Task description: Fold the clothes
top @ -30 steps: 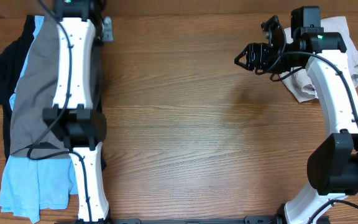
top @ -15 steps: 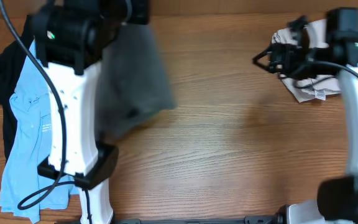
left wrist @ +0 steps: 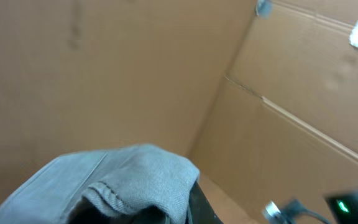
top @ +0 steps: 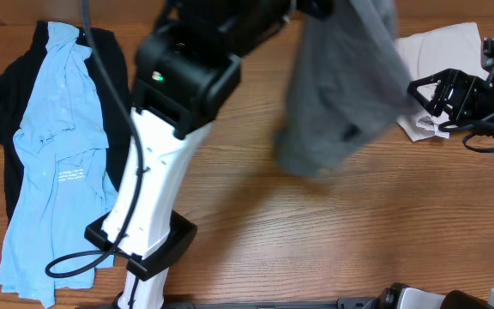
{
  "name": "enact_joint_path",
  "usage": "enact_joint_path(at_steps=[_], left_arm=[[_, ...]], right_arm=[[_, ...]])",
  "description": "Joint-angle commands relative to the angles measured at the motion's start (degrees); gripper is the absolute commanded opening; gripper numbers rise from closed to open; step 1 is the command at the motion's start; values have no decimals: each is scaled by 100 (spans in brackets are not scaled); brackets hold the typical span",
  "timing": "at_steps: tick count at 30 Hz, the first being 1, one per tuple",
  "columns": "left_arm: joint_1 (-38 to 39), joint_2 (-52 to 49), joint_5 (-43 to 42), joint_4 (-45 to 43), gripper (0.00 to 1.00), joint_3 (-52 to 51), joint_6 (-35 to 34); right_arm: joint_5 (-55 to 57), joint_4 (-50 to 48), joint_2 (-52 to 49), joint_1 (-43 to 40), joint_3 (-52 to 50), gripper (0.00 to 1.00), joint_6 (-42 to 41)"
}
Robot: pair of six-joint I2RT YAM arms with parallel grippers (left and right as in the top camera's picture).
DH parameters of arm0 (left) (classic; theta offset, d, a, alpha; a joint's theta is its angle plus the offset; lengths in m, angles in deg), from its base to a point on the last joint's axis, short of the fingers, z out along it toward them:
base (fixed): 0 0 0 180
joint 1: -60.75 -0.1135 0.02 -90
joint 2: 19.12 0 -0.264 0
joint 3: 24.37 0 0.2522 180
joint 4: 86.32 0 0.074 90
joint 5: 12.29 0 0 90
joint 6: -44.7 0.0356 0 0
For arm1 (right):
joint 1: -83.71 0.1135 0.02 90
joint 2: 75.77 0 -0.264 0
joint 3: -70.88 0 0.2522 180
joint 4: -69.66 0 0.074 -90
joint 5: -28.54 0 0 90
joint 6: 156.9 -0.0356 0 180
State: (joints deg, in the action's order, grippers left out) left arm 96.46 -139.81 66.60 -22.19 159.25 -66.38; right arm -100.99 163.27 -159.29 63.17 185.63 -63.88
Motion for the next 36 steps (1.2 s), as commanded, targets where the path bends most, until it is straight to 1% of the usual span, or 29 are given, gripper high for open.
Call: enact_joint_path(at_steps=[1,2,3,6,8,12,13,17,19,22,25,31,32,34,36], left_arm=[[28,-109,-7,562,6,39,-68],[-35,-109,229,1108,6,39,-52],[-87,-109,498,1515,7,39,-28],[-302,-116,1451,2603,9,26,-9],[-476,-116,1956,3104,11,-59,26],[-780,-116,2511,3657,12,-459,369],[-835,-116,2551,3718,13,-579,431],[-1062,-118,2544,3807,27,-1300,612],[-1137,-118,2542,3794,31,-1611,640],[-1178,-118,2520,3792,34,-2116,787],[-1178,-118,2522,3799,36,-2385,785],[-1300,-118,2505,3676,48,-2535,785],[-1349,-118,2481,3628,49,-2562,785],[-1488,-120,2312,3460,51,-2658,791],[-1690,-131,1926,3230,53,-2767,911]], right_arm=[[221,24,20,-22,114,87,46],[258,20,20,-22,114,88,46],[258,15,20,-22,114,90,46],[260,-24,13,-22,109,91,46],[258,-55,-15,-22,107,91,46],[258,-44,-127,-4,94,91,46],[258,-33,-155,4,85,91,44],[258,-103,-269,118,-98,91,46],[258,-179,-302,177,-221,91,44],[260,-275,-382,289,-378,91,44],[310,-321,-485,422,-409,91,42],[710,-562,-612,826,-415,91,0],[772,-627,-621,909,-420,91,0],[975,-807,-636,1113,-420,91,-2],[1108,-1008,-651,1298,-420,92,-7]])
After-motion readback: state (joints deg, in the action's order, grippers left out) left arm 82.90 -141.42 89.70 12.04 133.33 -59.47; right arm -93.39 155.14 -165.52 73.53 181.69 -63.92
